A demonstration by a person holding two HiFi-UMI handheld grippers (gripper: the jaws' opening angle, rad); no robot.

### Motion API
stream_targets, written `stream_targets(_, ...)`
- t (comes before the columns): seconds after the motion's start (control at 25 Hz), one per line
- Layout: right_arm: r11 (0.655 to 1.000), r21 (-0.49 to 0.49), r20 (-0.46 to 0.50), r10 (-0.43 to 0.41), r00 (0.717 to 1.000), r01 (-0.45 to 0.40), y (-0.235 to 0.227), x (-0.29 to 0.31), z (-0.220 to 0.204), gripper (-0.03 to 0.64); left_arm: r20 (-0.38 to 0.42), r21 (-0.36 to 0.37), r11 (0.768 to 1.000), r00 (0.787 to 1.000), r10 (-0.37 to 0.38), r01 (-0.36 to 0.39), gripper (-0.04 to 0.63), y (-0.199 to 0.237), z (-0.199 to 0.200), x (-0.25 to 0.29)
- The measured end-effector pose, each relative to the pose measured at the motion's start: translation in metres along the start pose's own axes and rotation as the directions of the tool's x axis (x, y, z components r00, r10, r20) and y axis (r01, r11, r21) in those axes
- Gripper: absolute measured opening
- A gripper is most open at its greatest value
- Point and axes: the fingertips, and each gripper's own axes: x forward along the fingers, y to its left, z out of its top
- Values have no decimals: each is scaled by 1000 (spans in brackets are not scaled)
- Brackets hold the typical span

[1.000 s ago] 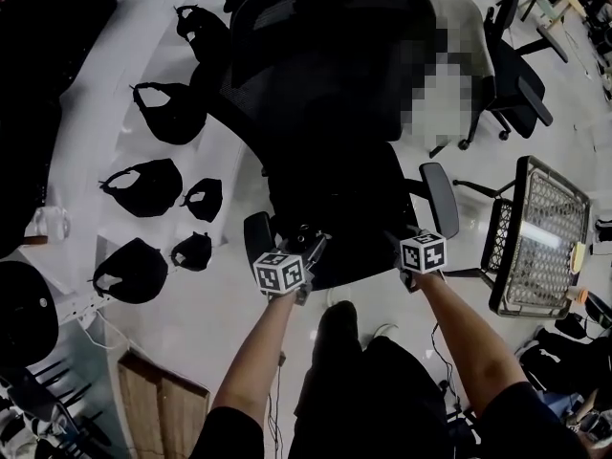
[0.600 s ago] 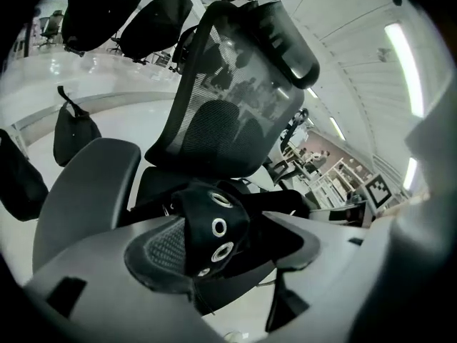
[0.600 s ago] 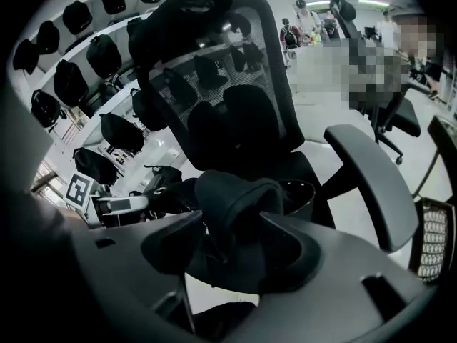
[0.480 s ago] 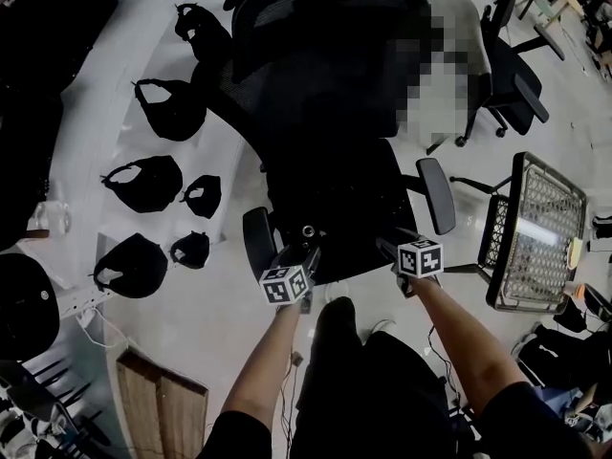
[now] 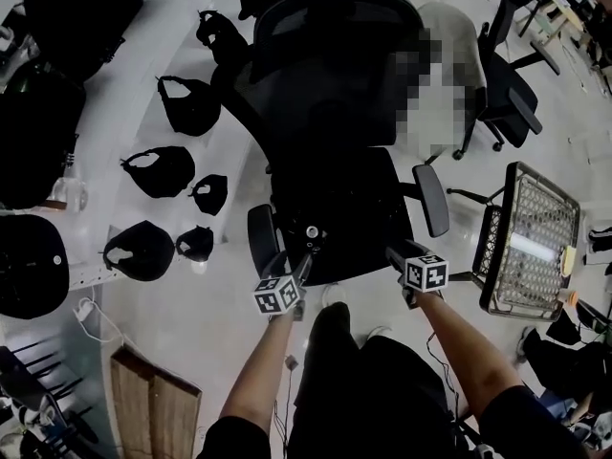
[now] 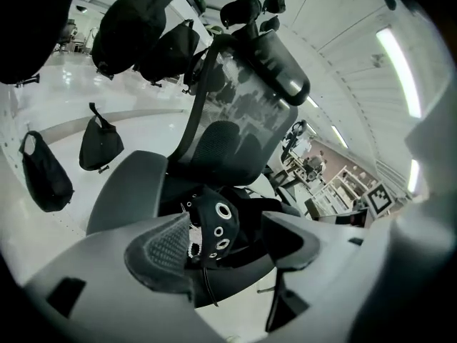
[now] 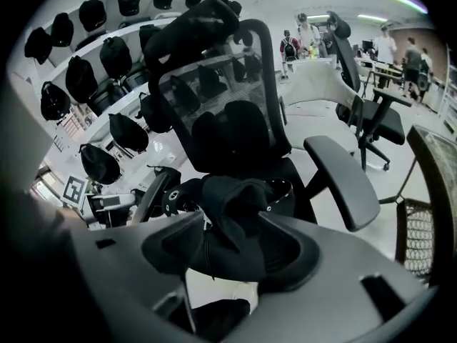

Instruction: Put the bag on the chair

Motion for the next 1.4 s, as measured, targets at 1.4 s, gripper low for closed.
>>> stream_targets(1.4,957,-266,502,238,832,-113,26,-352,108,199,524,198,980,845,-102,-5,215,-282,41,-246)
